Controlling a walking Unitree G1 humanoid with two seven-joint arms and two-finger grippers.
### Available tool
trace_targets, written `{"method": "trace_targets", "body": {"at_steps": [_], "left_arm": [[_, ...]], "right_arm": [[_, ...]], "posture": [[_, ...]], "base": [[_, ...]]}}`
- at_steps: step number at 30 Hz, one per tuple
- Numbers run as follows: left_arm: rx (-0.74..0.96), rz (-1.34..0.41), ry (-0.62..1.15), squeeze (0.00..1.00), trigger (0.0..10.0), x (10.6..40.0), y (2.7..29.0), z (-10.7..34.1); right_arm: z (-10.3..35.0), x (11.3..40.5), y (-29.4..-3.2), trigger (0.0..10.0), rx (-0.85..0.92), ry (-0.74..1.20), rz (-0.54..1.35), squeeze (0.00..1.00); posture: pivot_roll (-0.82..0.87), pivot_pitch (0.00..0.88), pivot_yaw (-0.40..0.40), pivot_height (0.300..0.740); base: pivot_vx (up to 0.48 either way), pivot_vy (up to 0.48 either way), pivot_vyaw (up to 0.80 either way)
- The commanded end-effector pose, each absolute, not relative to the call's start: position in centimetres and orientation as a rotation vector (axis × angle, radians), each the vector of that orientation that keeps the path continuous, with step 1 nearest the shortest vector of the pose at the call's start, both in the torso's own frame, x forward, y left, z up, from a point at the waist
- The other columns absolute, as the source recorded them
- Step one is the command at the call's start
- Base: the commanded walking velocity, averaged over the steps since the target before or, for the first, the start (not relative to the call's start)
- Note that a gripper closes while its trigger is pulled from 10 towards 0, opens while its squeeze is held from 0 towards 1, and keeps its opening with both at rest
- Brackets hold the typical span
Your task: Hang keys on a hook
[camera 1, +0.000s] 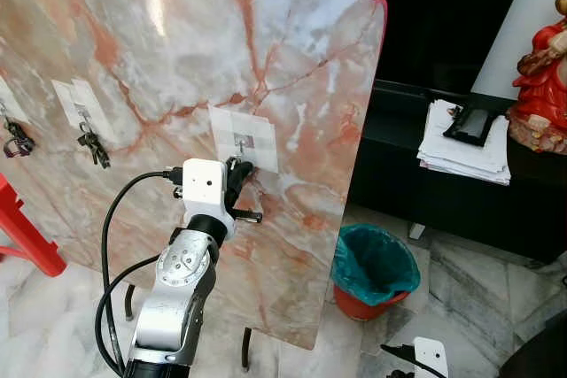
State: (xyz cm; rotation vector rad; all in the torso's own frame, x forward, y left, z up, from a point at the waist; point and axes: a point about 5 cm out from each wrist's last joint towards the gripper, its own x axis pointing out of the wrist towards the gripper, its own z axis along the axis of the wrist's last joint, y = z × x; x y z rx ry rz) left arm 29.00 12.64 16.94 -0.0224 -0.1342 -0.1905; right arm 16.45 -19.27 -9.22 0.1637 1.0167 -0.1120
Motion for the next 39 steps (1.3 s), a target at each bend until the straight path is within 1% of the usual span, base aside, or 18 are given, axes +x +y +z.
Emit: {"method": "trace_targets", "body": {"at_steps": [1,12,28,32,39], "left_arm": [[-0.025,-0.191,-0.17,0.0,10.0,29.0,12.7,18.1],[-0.013,-0.216,-0.137,0.0,10.0,29.1,12.2,18.0],[-0.03,-0.249,-0.062,0.0,10.0,28.5,11.7,16.9],[-0.086,-0.24,-0.047,0.0,10.0,28.5,11.7,16.8],[-0.085,-0.258,-0.066,0.0,10.0,28.6,11.2,17.3]], "right_arm": [[-9.3,16.4,-19.2,10.0,0.161,1.025,-0.11,0.0],[-9.3,16.3,-19.3,10.0,0.167,1.028,-0.106,0.0],[-9.3,16.1,-19.3,10.0,0.172,1.042,-0.092,0.0],[-9.4,16.1,-19.3,10.0,0.172,1.044,-0.091,0.0],[-9.4,16.1,-19.4,10.0,0.172,1.044,-0.092,0.0]], "posture": [[0.04,0.0,-0.031,0.74],[0.04,0.0,-0.032,0.74],[0.04,0.0,-0.037,0.74],[0.04,0.0,-0.036,0.74],[0.04,0.0,-0.035,0.74]], "base": [[0.0,0.0,0.0],[0.0,0.0,0.0],[0.0,0.0,0.0],[0.0,0.0,0.0],[0.0,0.0,0.0]]}}
